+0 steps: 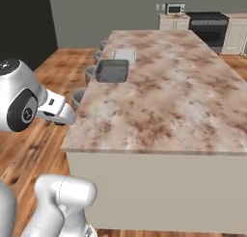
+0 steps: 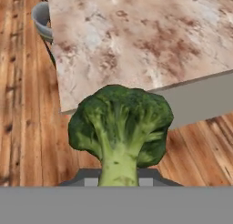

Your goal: Place the cold items (lemon and broccoli) from the fridge in one tupperware on the dining counter. Place the warm items (kebab skewer and hot dog) in the stove area in another tupperware.

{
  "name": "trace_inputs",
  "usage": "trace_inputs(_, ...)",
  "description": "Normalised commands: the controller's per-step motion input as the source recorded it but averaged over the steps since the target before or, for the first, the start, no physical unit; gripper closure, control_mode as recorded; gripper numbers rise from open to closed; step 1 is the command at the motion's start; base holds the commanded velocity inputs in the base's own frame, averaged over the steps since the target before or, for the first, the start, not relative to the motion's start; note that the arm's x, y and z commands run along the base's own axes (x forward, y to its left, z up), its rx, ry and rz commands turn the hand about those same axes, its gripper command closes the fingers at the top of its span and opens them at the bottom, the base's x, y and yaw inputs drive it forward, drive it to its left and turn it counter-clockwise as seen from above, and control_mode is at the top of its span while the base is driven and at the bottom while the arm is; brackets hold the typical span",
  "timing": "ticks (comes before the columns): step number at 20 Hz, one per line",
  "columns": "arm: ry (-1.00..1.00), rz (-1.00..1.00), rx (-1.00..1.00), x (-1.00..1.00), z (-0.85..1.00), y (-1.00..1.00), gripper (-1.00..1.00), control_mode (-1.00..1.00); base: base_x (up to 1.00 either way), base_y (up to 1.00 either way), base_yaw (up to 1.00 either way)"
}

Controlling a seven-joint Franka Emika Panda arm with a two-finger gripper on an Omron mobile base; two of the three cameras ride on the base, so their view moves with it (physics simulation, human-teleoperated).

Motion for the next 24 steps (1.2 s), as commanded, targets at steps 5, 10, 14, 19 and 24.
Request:
trace_inputs(5, 0.0, 0.0, 0.0, 0.0, 0.0, 0.0, 1.0, 1.0, 0.0, 1.0, -0.33)
trace_inputs(10, 0.0, 0.0, 0.0, 0.0, 0.0, 0.0, 1.0, 1.0, 0.03, 1.0, -0.35)
trace_inputs(14, 0.0, 0.0, 0.0, 0.0, 0.0, 0.0, 1.0, 1.0, 0.13, 1.0, -0.35)
trace_inputs(19, 0.0, 0.0, 0.0, 0.0, 0.0, 0.0, 1.0, 1.0, 0.31, 1.0, -0.37)
trace_inputs(24, 0.0, 0.0, 0.0, 0.0, 0.0, 0.0, 1.0, 1.0, 0.46, 1.0, -0.4)
